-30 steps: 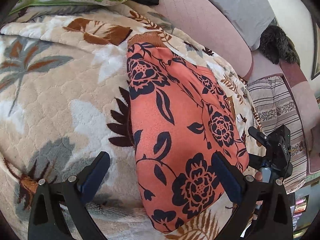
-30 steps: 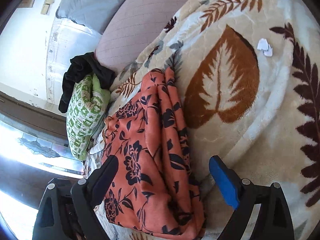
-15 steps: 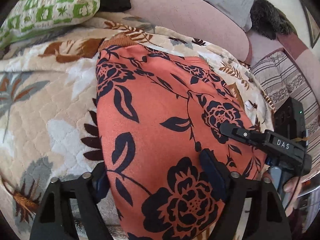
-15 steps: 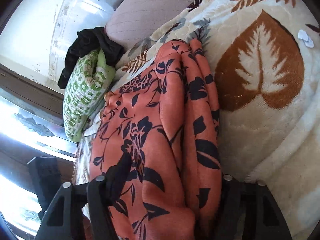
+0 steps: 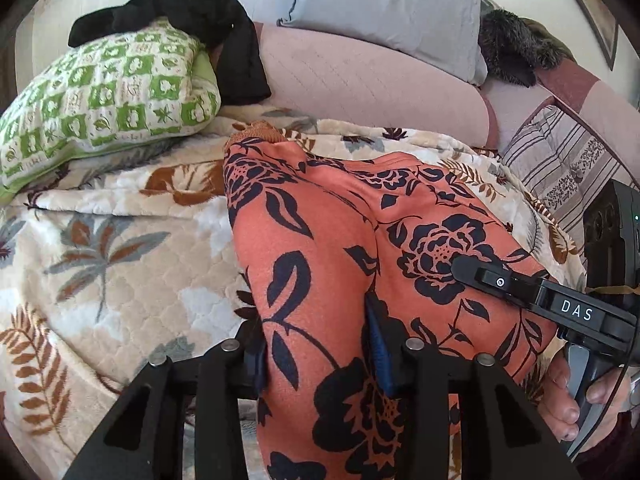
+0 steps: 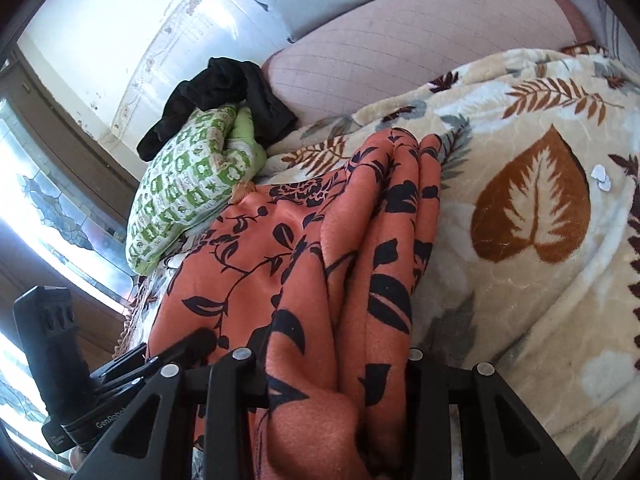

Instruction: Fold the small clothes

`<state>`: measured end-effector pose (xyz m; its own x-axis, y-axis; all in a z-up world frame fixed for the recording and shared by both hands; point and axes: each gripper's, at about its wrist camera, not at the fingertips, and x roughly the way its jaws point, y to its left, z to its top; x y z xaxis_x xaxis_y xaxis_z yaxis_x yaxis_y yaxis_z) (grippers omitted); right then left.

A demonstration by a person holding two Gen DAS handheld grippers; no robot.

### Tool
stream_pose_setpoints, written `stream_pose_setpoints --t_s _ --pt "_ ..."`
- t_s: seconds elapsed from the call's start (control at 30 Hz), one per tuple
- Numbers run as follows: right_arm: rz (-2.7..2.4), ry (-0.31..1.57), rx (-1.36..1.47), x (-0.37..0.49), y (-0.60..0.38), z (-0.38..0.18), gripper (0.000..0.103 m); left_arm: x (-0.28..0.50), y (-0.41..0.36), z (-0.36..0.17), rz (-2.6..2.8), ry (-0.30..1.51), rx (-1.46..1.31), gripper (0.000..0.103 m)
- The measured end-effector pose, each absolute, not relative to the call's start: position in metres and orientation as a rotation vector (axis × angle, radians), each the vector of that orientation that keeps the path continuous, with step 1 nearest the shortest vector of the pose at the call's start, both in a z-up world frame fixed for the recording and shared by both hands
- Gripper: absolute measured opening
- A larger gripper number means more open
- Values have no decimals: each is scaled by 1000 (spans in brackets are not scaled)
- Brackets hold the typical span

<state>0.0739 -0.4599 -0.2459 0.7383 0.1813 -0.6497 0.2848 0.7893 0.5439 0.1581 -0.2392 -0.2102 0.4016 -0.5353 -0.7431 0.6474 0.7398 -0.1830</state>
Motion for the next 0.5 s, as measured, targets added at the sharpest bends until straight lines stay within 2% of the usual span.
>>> stream_pose_setpoints --t_s 0.27,0.5 --pt "-11 686 677 35 -411 -214 38 107 -185 -177 -719 800 172 42" --pt "28 700 676 0 -364 -219 38 67 -139 -182 -669 803 168 42"
